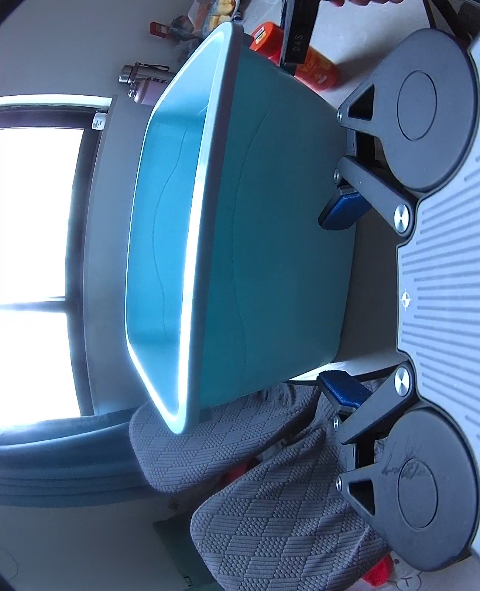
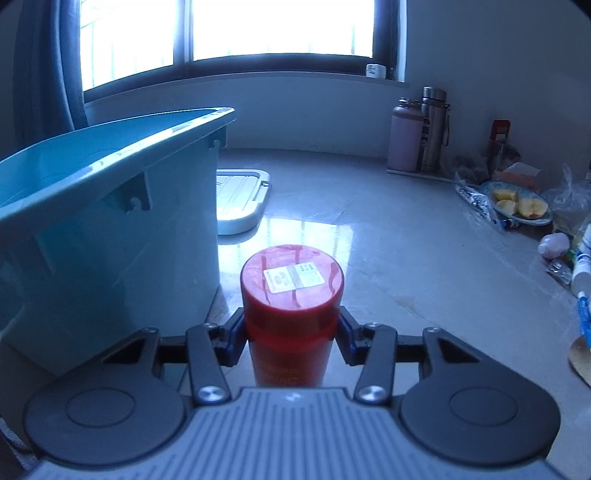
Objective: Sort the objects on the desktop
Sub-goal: 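Carry the red canister with the right gripper over the tub and release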
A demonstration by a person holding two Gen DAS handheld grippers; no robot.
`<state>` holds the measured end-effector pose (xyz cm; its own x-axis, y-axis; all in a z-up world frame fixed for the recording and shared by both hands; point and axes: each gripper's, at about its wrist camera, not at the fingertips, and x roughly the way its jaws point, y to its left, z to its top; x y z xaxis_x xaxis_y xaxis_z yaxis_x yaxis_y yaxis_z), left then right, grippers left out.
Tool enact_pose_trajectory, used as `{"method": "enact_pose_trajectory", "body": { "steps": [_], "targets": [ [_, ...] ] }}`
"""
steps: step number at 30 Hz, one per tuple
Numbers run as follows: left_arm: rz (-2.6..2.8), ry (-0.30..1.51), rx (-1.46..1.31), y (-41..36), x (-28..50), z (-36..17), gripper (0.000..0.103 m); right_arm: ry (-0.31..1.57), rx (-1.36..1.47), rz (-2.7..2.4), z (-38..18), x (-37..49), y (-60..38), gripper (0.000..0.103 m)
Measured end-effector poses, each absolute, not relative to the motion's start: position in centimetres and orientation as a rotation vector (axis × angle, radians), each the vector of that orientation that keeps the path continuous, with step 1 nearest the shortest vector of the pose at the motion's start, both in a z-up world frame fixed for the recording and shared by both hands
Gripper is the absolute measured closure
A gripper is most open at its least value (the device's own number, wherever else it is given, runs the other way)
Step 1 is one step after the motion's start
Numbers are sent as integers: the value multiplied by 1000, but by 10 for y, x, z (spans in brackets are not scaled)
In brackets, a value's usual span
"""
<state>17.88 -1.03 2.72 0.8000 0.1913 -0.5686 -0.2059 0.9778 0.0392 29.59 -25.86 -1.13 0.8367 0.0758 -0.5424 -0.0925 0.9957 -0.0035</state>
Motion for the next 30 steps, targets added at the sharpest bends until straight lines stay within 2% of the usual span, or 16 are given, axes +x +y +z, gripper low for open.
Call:
{"method": "enact_pose_trajectory", "body": {
  "steps": [12,30],
  "targets": [
    [154,627,-49,14,180,21,18,561,7,-19,14,260,-263,54],
    [53,611,-52,64,153,42,18,379,-54,-71,130,176,-203,54]
  ]
}}
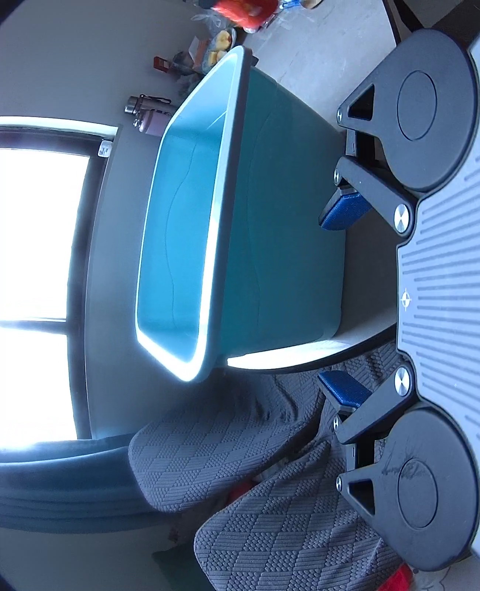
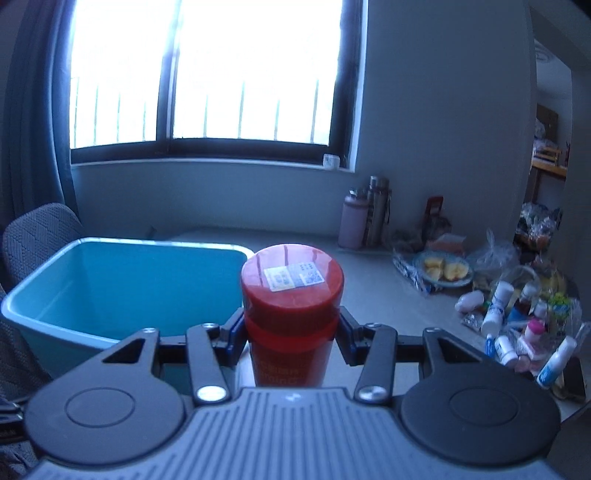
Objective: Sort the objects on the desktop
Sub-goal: 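Carry the red canister with the right gripper over the tub and release, then withdraw both tools from the tub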
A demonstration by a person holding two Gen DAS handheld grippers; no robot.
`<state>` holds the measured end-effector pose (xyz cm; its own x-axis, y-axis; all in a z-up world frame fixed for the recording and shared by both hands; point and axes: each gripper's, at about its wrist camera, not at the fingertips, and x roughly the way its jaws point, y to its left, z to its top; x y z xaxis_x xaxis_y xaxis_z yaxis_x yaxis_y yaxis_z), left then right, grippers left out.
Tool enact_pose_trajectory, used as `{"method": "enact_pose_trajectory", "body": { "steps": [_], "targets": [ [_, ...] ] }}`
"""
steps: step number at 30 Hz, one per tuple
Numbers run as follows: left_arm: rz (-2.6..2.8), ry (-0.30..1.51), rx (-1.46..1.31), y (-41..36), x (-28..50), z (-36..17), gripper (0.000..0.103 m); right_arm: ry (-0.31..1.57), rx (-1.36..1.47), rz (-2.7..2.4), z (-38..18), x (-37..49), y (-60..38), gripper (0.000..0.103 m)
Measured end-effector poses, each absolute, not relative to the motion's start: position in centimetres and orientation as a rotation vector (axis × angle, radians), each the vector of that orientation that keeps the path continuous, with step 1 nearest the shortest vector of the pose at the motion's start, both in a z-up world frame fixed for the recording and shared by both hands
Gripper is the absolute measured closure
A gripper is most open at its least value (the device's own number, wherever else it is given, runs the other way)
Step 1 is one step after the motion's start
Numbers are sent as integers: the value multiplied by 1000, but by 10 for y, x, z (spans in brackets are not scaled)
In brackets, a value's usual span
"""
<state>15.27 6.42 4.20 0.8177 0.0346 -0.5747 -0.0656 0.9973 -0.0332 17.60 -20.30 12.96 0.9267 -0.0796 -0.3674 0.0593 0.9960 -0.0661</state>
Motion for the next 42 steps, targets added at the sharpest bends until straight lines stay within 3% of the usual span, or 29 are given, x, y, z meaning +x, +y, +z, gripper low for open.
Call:
{"method": "enact_pose_trajectory", "body": {
  "steps": [11,26,27,29,32,42],
  "targets": [
    [89,582,-45,84,148,51,18,293,-86,52,157,197,-160,54],
    [178,601,-50,106,153,60,18,347,-140,279,139,257,-91,53],
    [178,604,-50,106,153,60,18,362,-146,297,137,263,-88,53],
    [186,611,-53,107,154,59,18,374,-194,281,137,268,-79,37],
    [190,615,-50,108,156,59,18,314,-242,278,142,257,-74,29],
    [191,659,-73,116,159,56,18,389,-168,187,129,235,-113,26]
  ]
}}
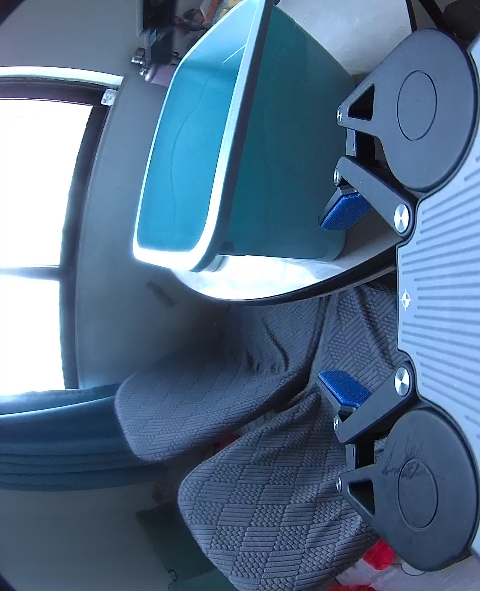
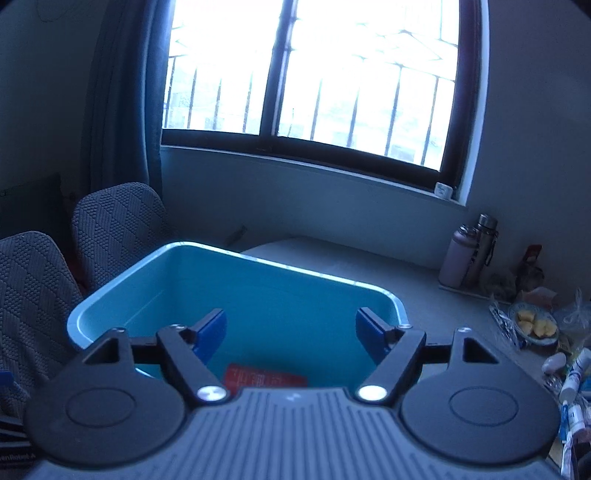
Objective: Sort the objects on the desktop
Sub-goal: 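Withdraw both tools from the tub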
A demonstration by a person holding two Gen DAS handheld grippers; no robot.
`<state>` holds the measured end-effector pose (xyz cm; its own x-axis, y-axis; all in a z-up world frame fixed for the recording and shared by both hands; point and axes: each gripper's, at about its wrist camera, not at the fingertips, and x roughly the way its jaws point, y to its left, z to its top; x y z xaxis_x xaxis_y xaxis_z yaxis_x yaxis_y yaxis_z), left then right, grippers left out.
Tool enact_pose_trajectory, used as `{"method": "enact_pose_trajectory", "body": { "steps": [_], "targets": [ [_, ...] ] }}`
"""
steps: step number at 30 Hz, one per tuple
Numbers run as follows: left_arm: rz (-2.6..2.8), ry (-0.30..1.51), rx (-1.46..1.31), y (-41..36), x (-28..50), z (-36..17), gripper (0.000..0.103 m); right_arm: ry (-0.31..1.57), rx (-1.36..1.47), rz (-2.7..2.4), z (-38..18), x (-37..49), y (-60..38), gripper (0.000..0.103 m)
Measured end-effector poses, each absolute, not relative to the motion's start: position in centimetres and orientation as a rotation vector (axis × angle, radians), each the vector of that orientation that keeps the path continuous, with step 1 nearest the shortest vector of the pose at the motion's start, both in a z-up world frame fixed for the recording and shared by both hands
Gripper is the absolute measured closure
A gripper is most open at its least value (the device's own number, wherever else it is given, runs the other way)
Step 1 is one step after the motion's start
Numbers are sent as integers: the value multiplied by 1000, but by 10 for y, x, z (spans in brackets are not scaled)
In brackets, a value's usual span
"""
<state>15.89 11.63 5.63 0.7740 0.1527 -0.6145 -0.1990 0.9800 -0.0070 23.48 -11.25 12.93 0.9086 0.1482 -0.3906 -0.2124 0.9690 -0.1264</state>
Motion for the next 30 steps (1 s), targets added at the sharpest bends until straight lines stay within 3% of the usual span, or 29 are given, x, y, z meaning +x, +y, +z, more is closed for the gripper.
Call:
{"method": "enact_pose_trajectory", "body": {
  "steps": [13,30],
  "targets": [
    [178,751,-82,123,172,59,18,508,-39,61,117,215,-172,24],
    [233,731,-35,79,201,122,18,634,30,158,126,239,-211,13]
  ]
}}
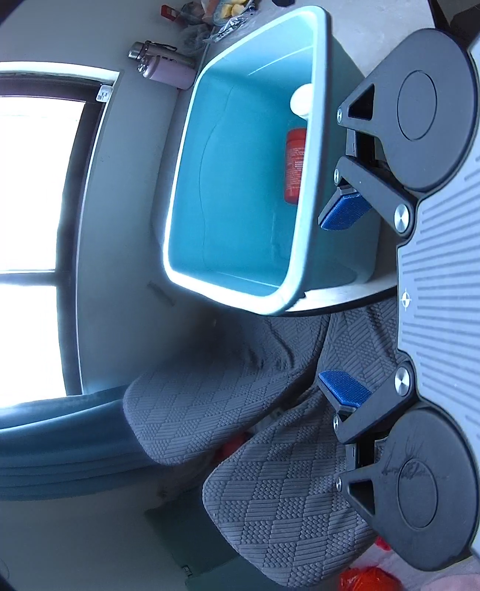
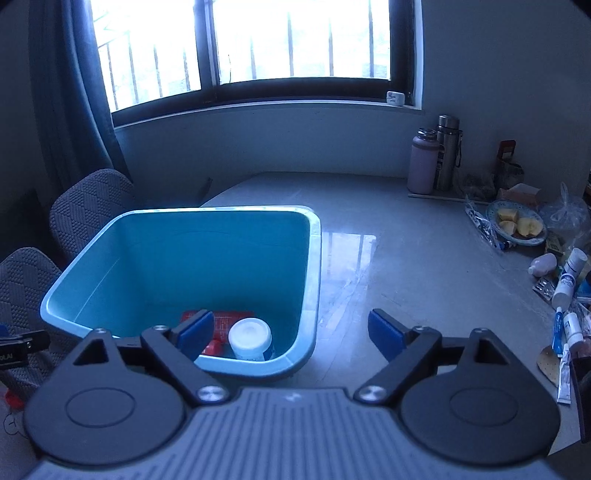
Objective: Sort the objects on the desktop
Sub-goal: 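Withdraw both tools from the tub, then lower both open grippers onto the edge of the white lid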
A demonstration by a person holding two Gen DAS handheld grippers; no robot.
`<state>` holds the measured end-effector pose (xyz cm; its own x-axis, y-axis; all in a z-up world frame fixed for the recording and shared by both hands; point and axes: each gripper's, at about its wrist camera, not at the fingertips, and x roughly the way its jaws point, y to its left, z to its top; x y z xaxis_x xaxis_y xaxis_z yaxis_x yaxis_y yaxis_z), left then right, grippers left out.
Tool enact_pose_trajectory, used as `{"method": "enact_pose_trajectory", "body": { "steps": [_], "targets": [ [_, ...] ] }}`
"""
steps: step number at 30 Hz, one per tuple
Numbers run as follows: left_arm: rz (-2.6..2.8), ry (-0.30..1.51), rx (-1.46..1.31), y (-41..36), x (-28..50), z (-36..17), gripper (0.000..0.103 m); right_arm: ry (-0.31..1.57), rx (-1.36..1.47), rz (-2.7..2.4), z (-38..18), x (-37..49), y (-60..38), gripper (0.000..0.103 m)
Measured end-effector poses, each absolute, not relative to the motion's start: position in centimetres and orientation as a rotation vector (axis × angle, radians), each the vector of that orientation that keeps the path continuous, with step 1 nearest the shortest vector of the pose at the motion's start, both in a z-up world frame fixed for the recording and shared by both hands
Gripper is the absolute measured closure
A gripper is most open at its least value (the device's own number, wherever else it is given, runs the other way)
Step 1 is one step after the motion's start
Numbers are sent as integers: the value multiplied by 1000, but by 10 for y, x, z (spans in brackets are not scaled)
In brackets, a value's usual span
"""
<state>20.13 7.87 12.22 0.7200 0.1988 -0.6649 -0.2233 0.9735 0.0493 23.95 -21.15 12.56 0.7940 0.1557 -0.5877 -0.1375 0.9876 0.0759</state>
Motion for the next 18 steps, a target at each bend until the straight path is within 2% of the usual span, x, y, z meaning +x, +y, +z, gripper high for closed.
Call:
{"method": "enact_pose_trajectory", "body": {
  "steps": [8,18],
  "targets": [
    [303,789,-37,65,220,146,18,657,55,208,135,262,-222,12],
    [259,751,-25,70,262,179,18,601,65,205,158,295,-218,12]
  ]
}}
